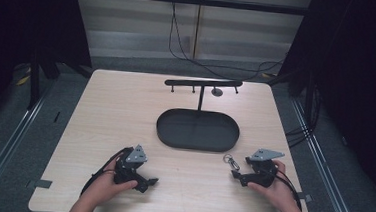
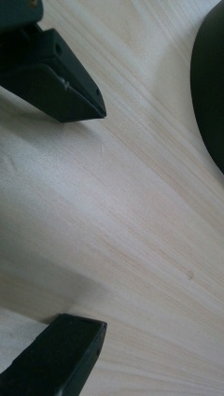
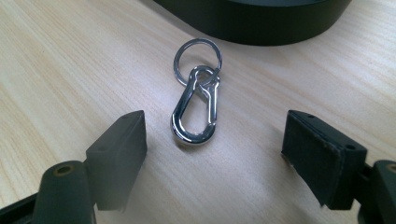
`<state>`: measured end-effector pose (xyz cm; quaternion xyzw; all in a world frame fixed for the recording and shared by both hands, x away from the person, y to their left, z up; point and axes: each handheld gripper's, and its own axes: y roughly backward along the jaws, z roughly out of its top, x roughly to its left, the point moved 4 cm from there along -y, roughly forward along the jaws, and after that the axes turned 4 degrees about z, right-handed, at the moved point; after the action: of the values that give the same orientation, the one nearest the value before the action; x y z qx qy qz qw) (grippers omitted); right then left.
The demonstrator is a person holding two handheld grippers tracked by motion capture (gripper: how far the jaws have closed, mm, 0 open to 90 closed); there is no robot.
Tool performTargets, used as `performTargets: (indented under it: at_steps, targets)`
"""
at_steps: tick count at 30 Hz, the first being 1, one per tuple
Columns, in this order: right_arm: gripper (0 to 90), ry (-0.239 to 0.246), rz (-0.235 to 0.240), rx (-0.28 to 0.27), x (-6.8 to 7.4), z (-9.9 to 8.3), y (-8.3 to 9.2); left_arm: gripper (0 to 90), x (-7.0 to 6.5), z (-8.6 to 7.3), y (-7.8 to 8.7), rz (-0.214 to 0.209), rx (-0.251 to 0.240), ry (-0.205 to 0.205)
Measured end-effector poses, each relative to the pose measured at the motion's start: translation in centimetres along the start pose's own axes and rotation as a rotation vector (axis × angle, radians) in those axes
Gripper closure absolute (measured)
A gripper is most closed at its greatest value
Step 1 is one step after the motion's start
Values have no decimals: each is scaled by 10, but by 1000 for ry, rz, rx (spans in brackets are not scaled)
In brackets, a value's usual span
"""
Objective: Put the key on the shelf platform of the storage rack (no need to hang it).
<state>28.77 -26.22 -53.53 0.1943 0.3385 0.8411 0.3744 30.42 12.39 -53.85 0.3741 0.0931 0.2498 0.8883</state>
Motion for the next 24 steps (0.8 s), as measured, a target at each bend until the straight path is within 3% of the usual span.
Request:
performTargets:
  at_steps: [4, 12, 16, 20, 22, 24]
  targets:
    - [222, -3, -2, 33, 0, 1, 1, 8, 0, 0, 0, 0, 0, 0]
    - [278, -42, 15, 199, -2, 11, 9, 8, 0, 0, 0, 1, 0, -1]
    - [321, -78, 29, 200, -3, 20, 13, 8, 0, 0, 0, -1, 0, -1]
    - [381, -78, 16, 204, -5, 30, 16, 7, 0, 0, 0, 1, 1, -2]
    - [412, -81, 46, 218, -6, 33, 13, 7, 0, 0, 0, 1, 0, -2]
    - [420, -74, 44, 245, -5, 34, 10, 7, 0, 0, 0, 0, 1, -2]
